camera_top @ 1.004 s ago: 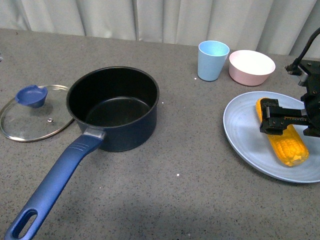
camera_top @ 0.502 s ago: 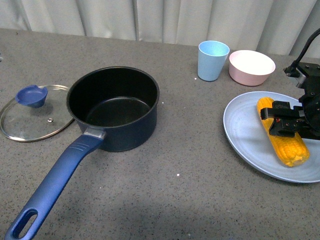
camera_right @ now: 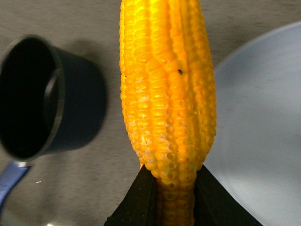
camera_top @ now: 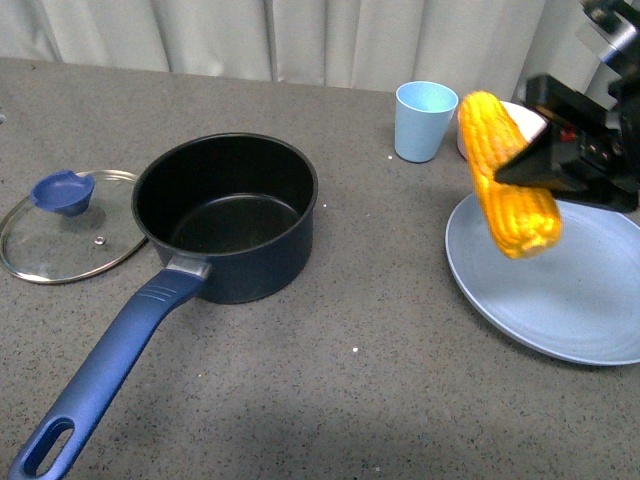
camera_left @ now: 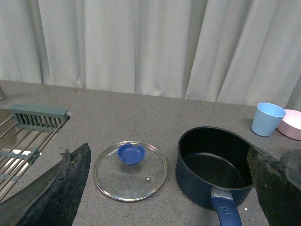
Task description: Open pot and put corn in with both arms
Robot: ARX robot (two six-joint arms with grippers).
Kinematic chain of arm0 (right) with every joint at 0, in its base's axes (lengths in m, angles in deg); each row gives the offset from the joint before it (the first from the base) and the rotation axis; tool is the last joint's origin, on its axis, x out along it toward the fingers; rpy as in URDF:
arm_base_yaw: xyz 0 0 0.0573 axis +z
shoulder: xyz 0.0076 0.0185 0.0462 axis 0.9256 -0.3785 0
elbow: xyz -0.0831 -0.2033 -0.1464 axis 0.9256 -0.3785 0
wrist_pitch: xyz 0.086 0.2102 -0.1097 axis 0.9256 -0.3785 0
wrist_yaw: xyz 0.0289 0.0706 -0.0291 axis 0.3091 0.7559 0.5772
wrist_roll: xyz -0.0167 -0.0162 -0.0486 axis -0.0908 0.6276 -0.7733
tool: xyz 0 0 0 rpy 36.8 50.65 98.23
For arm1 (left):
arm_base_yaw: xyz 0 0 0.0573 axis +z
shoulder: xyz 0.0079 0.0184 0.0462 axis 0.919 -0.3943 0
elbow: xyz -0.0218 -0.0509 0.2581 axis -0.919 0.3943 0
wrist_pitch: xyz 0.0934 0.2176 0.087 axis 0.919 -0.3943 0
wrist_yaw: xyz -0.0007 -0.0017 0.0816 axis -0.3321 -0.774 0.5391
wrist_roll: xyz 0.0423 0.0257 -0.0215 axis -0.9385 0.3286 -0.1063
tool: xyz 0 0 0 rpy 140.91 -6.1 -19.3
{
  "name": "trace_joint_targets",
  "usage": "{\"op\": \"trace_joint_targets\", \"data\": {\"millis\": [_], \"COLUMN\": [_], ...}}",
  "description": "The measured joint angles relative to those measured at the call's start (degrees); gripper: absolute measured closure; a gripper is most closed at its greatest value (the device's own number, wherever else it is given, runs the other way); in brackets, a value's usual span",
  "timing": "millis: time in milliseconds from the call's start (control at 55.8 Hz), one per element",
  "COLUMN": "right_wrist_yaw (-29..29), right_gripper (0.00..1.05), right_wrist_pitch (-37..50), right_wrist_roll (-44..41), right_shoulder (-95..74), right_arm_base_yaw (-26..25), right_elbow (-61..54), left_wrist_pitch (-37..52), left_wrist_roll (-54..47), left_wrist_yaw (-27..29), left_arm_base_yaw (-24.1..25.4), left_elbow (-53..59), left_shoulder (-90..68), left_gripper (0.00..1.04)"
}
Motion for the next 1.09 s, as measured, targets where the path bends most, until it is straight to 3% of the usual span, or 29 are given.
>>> {"op": "trace_joint_targets", "data": {"millis": [197, 466, 753, 1094], "right_wrist_yaw": [5.27, 7.91, 6.84, 7.41], "right_gripper": [0.92, 0.93, 0.93, 0.93], "right_wrist_pitch": [1.38, 1.70, -0.13, -0.31], "right_wrist_roll": [5.68, 12.83, 16.70, 19.12], "right_shoulder": [-2.10, -12.41, -19.76, -23.47], "right_arm_base_yaw": [7.52, 16.74, 19.93, 20.35], "right_elbow": [5.31, 17.64, 25.90, 29.90], "left_wrist_pitch": [0.00, 0.00, 0.00, 0.00], "left_wrist_roll": [0.00, 0.00, 0.00, 0.00], "left_wrist_yaw": [0.00, 0.00, 0.00, 0.00], "left_arm_base_yaw": [0.00, 0.00, 0.00, 0.00], "left_elbow": [0.00, 0.00, 0.00, 0.00], "left_shoulder": [0.00, 0.00, 0.00, 0.00], "left_gripper": [0.06, 0.06, 0.06, 0.06]}}
